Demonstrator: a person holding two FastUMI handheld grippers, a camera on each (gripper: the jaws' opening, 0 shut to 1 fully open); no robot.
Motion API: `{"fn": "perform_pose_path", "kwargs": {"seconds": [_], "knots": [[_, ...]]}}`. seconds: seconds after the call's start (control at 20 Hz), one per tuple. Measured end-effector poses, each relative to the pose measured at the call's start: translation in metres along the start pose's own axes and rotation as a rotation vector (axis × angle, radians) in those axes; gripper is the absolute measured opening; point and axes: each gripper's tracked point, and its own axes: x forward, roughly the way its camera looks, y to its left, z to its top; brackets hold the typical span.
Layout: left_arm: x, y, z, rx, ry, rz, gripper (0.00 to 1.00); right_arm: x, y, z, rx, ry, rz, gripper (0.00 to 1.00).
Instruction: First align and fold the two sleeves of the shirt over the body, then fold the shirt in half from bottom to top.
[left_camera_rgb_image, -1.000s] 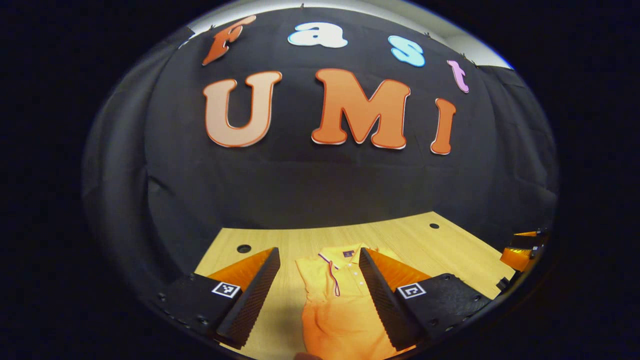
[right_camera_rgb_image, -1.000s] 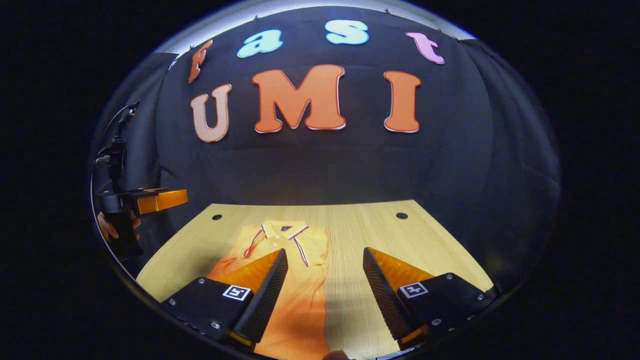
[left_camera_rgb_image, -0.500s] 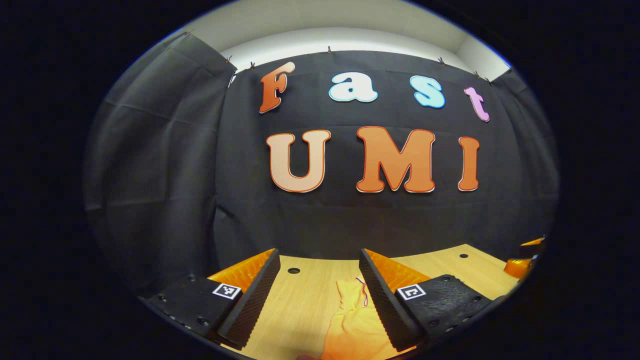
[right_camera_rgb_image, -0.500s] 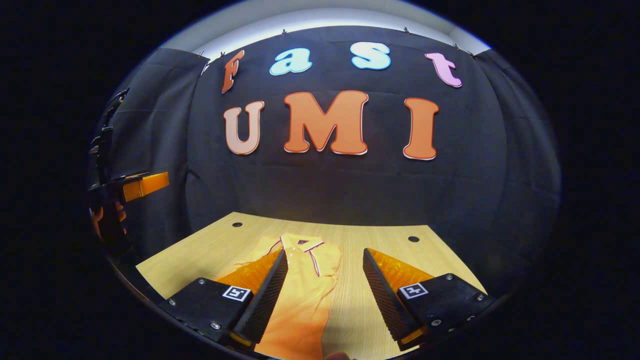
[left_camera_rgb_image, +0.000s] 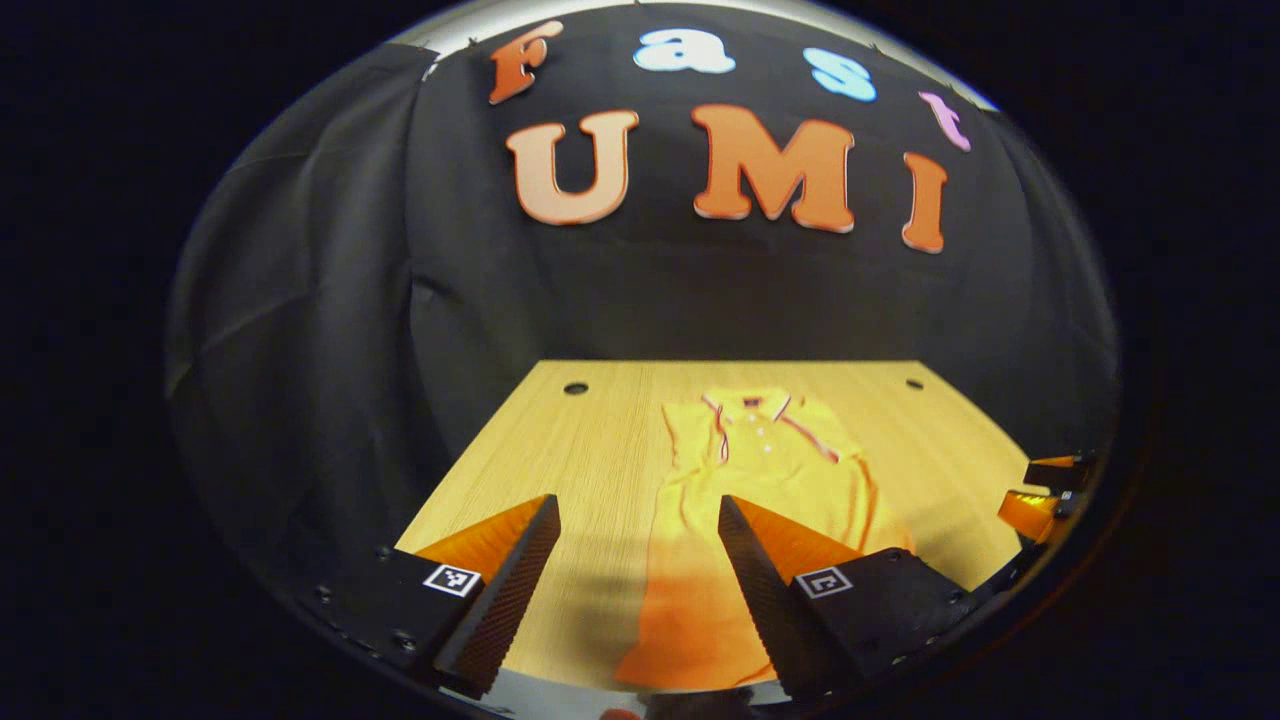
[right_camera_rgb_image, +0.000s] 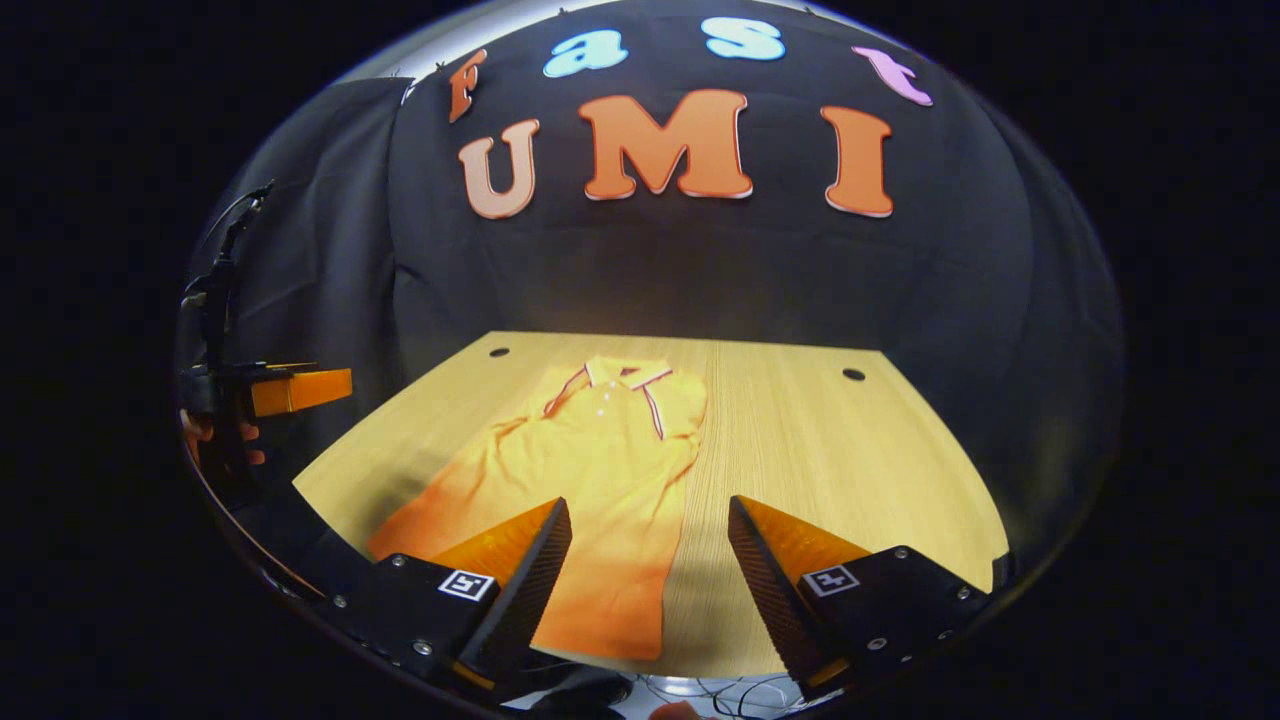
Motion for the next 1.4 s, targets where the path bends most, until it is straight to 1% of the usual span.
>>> {"fn": "perform_pose_path", "kwargs": {"seconds": [0.1,0.15,0.2,0.25,0.3,0.35,0.4,0.55,0.75,0.85,1.0,1.1,1.15,1.2,1.25,1.3,1.4], "knots": [[0.011,-0.01,-0.03,0.022,0.115,-0.034,0.98,0.008,-0.001,-0.024,0.016,0.085,0.007,0.97],[0.018,-0.012,-0.044,0.03,0.156,-0.046,0.98,0.012,0.002,-0.029,0.02,0.111,0.009,0.98],[0.022,-0.013,-0.056,0.033,0.191,-0.051,0.98,0.014,0.003,-0.035,0.021,0.134,0.01,0.98],[0.029,-0.014,-0.068,0.042,0.267,-0.048,0.98,0.018,0.003,-0.043,0.02,0.156,0.014,0.97],[0.032,-0.012,-0.074,0.047,0.319,-0.042,0.98,0.021,0.003,-0.051,0.016,0.182,0.018,0.98],[0.037,-0.012,-0.078,0.045,0.35,-0.051,1.0,0.022,0.003,-0.058,0.011,0.205,0.019,0.97],[0.034,-0.01,-0.083,0.046,0.385,-0.052,0.98,0.024,0.003,-0.065,0.006,0.23,0.017,0.98],[0.037,-0.014,-0.086,0.049,0.456,-0.054,0.98,0.03,0.005,-0.085,0.016,0.289,0.014,0.97],[0.036,-0.014,-0.108,0.046,0.554,-0.082,0.98,0.036,0.008,-0.113,0.049,0.381,0.029,0.98],[0.029,-0.012,-0.12,0.061,0.611,-0.098,0.97,0.038,0.011,-0.126,0.056,0.43,0.031,0.97],[0.026,-0.014,-0.131,0.063,0.688,-0.119,0.99,0.039,0.022,-0.14,0.099,0.487,0.056,0.98],[0.025,-0.015,-0.136,0.055,0.717,-0.119,0.98,0.044,0.021,-0.145,0.096,0.502,0.043,0.97],[0.023,-0.015,-0.133,0.047,0.721,-0.122,0.99,0.045,0.022,-0.15,0.109,0.522,0.036,0.96],[0.028,-0.016,-0.133,0.047,0.72,-0.125,0.99,0.046,0.02,-0.149,0.117,0.519,0.02,0.96],[0.028,-0.017,-0.134,0.05,0.73,-0.126,0.98,0.047,0.026,-0.146,0.139,0.517,0.021,0.94],[0.029,-0.016,-0.135,0.057,0.743,-0.13,0.99,0.049,0.024,-0.147,0.13,0.512,0.002,0.92],[0.028,-0.015,-0.135,0.064,0.765,-0.132,0.99,0.049,0.021,-0.151,0.05,0.543,-0.013,0.86]]}}
